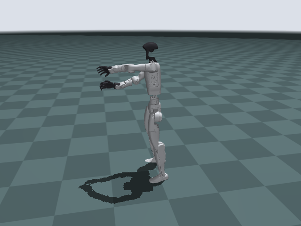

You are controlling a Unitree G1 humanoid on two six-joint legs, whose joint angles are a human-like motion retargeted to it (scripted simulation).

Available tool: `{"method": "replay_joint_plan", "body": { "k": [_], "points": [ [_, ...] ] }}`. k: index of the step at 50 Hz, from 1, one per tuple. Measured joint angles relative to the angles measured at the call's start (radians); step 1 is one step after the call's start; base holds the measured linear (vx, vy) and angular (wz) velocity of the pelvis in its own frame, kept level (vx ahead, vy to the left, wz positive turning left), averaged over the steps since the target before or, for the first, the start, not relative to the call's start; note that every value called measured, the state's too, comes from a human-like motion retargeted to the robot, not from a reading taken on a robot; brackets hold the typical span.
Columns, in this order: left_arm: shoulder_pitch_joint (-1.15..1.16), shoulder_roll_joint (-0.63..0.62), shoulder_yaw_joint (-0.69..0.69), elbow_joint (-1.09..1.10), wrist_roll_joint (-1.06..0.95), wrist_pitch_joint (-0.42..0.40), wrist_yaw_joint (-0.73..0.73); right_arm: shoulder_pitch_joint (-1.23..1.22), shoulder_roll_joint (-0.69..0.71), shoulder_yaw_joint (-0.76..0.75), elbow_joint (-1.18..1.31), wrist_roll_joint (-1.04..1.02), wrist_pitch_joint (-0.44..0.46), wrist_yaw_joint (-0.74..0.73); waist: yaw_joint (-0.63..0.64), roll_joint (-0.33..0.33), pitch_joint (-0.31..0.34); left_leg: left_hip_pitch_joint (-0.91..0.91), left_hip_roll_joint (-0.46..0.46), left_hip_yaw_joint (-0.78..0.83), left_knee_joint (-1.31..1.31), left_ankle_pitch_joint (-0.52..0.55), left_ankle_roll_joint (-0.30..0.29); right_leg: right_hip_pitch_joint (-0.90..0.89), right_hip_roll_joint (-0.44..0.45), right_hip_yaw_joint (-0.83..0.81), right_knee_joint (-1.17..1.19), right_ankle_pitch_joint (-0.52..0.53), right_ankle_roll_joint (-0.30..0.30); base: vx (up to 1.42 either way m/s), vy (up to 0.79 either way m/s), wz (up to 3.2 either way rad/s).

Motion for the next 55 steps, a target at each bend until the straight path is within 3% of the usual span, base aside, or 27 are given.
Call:
{"method": "replay_joint_plan", "body": {
  "k": [13,18,25,30,33,35,45,55],
  "points": [
    [0.002,0.004,0.0,-0.002,0.022,0.0,0.009,0.005,-0.003,0.005,0.004,-0.003,-0.003,-0.013,0.002,0.003,-0.002,0.0,-0.001,-0.001,0.001,0.002,0.0,0.001,-0.001,-0.001,-0.001,0.001,0.0,0.0,0.0,0.0],
    [0.02,0.002,0.02,0.003,-0.103,-0.007,0.012,0.004,0.007,-0.003,0.004,0.01,0.0,-0.005,0.001,-0.01,0.001,-0.001,-0.001,-0.003,0.002,0.003,-0.001,0.002,-0.001,-0.002,-0.001,0.002,-0.002,0.0,0.0,0.0],
    [0.166,-0.054,0.304,0.05,-0.655,-0.047,-0.066,-0.003,0.001,-0.009,0.008,0.037,0.039,0.009,0.009,-0.017,0.015,0.002,-0.002,-0.009,0.0,0.005,-0.002,0.009,-0.002,-0.007,-0.002,0.004,-0.009,0.0,0.0,0.0],
    [0.294,-0.155,0.558,0.097,-1.113,-0.051,-0.103,-0.018,-0.014,-0.024,0.038,0.057,0.083,-0.025,0.027,-0.028,0.029,0.004,-0.003,-0.017,-0.003,0.008,-0.005,0.014,-0.003,-0.013,-0.004,0.006,-0.016,0.0,0.0,0.0],
    [0.357,-0.216,0.668,0.125,-1.29,-0.058,-0.104,-0.032,-0.024,-0.039,0.065,0.074,0.098,-0.05,0.041,-0.039,0.038,0.003,-0.004,-0.021,-0.005,0.01,-0.008,0.016,-0.002,-0.018,-0.005,0.007,-0.019,0.0,0.0,0.0],
    [0.389,-0.227,0.708,0.107,-1.65,-0.112,-0.123,-0.099,-0.037,0.043,0.145,0.128,0.041,-0.11,0.059,-0.039,0.049,0.003,-0.003,-0.02,-0.018,0.028,-0.009,0.003,0.004,0.001,-0.002,0.004,-0.033,0.0,0.0,0.0],
    [0.774,-0.257,0.863,-0.03,-1.722,-0.146,-0.174,-0.08,-0.075,-0.006,0.053,0.089,0.019,-0.177,0.119,-0.098,0.048,0.008,-0.002,-0.009,-0.024,0.027,-0.006,0.003,0.009,0.012,-0.015,0.017,-0.031,0.0,0.0,0.0],
    [1.245,-0.12,1.009,0.004,-1.573,-0.077,-0.184,-0.189,-0.335,0.052,-0.46,-0.073,0.006,-0.169,0.171,-0.152,0.07,0.001,0.006,0.03,-0.024,0.014,-0.001,-0.038,0.016,0.051,0.003,0.015,-0.018,0.02,0.0,-0.17]
  ]
}}
